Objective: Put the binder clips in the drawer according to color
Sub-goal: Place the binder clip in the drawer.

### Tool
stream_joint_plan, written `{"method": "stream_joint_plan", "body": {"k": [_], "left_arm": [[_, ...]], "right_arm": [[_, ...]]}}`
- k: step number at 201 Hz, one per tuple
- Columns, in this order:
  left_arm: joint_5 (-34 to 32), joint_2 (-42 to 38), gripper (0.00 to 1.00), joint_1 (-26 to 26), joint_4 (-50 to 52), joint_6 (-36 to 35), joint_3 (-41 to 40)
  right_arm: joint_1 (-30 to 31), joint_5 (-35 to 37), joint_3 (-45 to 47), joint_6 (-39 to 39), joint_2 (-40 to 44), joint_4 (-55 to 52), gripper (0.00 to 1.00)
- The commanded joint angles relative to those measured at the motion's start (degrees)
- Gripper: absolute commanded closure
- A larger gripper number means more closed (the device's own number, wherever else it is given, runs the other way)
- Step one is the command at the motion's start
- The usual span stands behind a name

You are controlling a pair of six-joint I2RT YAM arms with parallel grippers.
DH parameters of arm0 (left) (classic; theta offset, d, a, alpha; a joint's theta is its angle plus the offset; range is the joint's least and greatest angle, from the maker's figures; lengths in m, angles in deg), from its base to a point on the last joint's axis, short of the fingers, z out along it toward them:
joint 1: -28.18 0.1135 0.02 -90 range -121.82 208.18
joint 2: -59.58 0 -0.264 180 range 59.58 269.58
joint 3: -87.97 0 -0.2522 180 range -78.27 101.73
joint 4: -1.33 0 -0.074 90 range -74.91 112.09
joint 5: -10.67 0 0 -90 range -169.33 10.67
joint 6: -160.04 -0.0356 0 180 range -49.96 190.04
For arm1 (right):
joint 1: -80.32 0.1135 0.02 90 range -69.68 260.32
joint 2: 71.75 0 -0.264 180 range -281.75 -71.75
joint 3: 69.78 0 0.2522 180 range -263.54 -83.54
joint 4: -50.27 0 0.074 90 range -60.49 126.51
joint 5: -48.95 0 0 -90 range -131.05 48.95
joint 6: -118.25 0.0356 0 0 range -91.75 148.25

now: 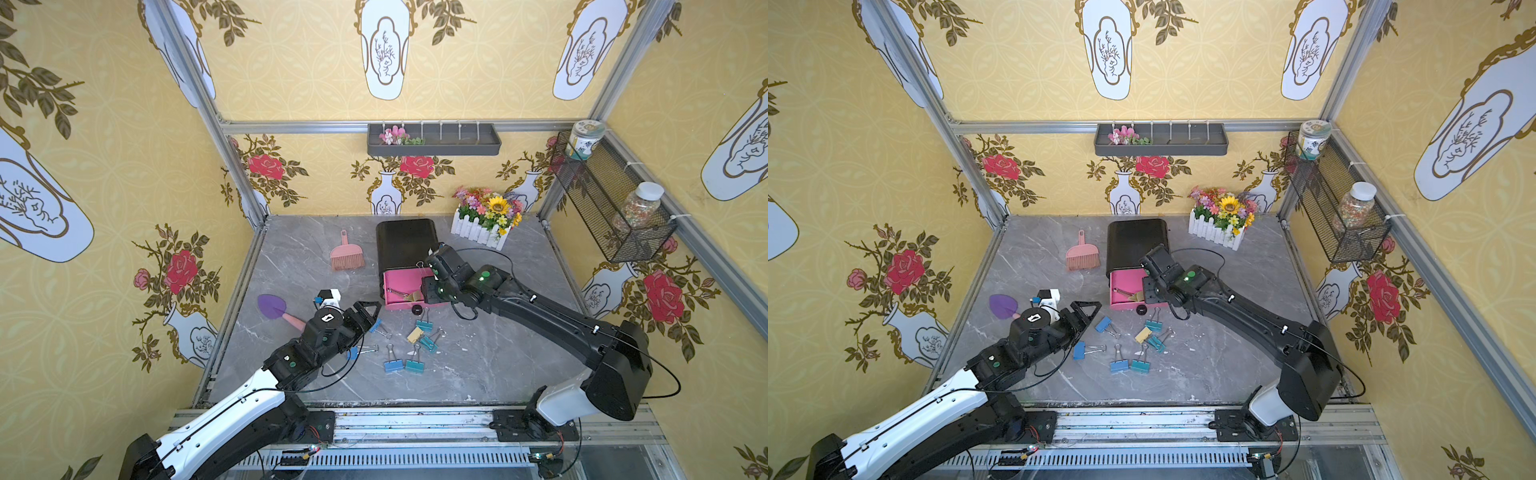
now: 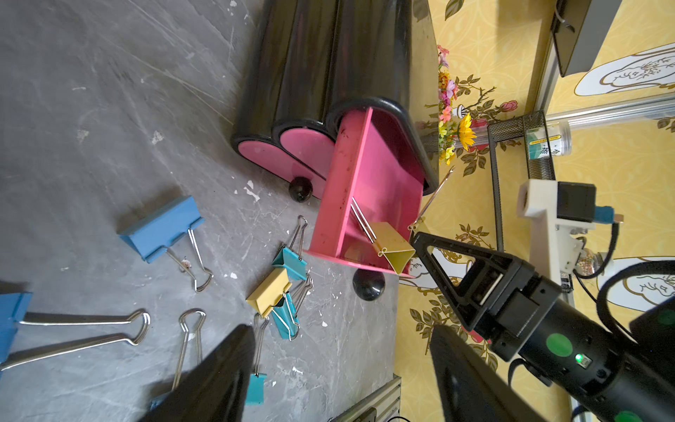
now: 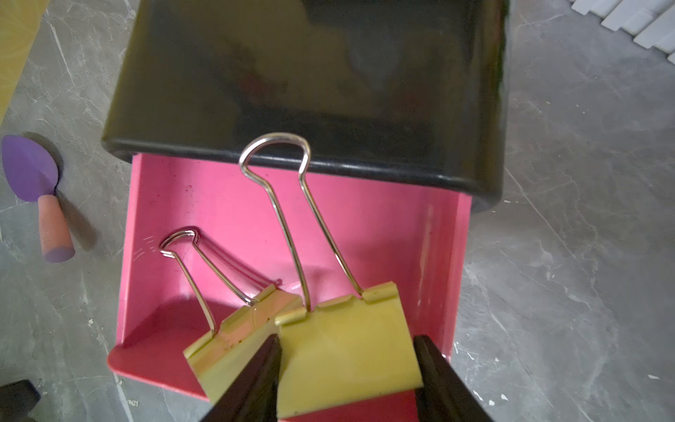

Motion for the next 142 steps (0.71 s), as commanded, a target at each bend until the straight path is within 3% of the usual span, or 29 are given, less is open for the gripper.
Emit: {"method": "stream_joint_plan", "body": {"k": [1,28,54,86,114,142], "left_arm": [[-0.2,0.0,0.19,0.1,-0.1,0.1,-0.4],[-0.1,0.1,0.19,0.1,-0.2,0.2,-0.4],[0.0,0.8,0.19,0.1,-1.0,0.0,-0.2],[0.5,2.3,0.19,0.1,-1.8,-0.3,0.4],[1.0,3.1,0.2,0.1,-2.5,-0.4,0.5],[1.3,4.0,0.2,0.1,-2.9,-0.5,0.5]], "right_arm": [[0.1,0.4,-0.5,-0.7,0.3,1.6,0.38],[0.1,0.9,-0.4,-1.2,2.6,1.8,0.26],[0.2,1.7,-0.9,-1.4,5.1,1.0,0.22],[0.3,2.5,-0.5,-1.2,7.6,-1.1,0.23],[0.8,2.1,3.7,0.7,10.9,-1.9,0.32],[4.9,4.7,6.3,2.4,11.9,-3.1,0.34]]}}
